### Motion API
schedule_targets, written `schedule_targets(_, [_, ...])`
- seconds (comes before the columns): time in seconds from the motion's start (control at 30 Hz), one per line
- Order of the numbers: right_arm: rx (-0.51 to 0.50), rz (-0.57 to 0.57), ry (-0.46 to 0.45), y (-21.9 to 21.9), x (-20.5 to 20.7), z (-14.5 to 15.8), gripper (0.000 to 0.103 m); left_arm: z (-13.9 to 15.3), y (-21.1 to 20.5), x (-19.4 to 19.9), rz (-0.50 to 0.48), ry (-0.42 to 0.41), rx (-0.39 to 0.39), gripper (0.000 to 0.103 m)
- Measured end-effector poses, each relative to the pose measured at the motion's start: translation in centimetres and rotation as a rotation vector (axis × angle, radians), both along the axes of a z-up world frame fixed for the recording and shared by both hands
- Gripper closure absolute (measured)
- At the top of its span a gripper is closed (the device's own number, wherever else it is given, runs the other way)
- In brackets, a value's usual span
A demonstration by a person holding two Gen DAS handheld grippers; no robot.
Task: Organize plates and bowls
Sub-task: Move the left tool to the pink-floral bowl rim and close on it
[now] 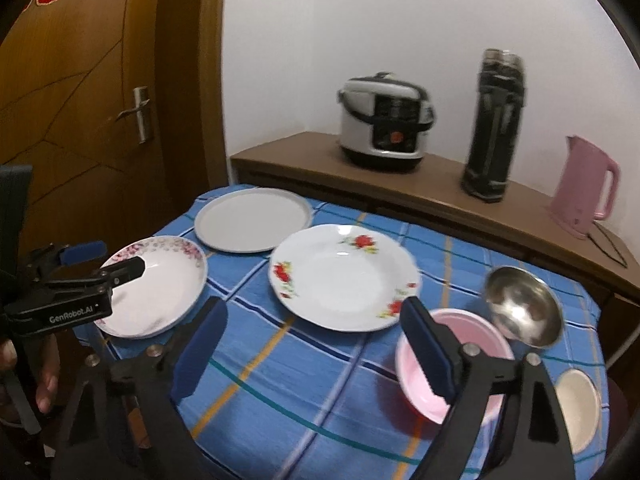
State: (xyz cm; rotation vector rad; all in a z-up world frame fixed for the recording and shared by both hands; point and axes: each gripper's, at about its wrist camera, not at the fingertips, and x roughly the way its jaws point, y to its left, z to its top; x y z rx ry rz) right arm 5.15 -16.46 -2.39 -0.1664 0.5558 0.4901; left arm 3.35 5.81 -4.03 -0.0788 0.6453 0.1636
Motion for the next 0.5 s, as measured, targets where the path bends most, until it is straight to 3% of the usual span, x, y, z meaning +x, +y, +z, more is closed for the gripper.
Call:
schedule_targets(0.3, [-0.007, 0.127, 0.086, 5.6, 2.6, -2.0, 0.028, -1.7, 5.3, 0.0, 0.112, 0.058, 0.017, 0.028])
schedule_targets(0.5, [-0.008, 0.186, 0.16, 8.6, 4.6, -3.6, 0.041, -2.8, 7.4, -0.4, 0.151, 0.092, 0.013, 0.028])
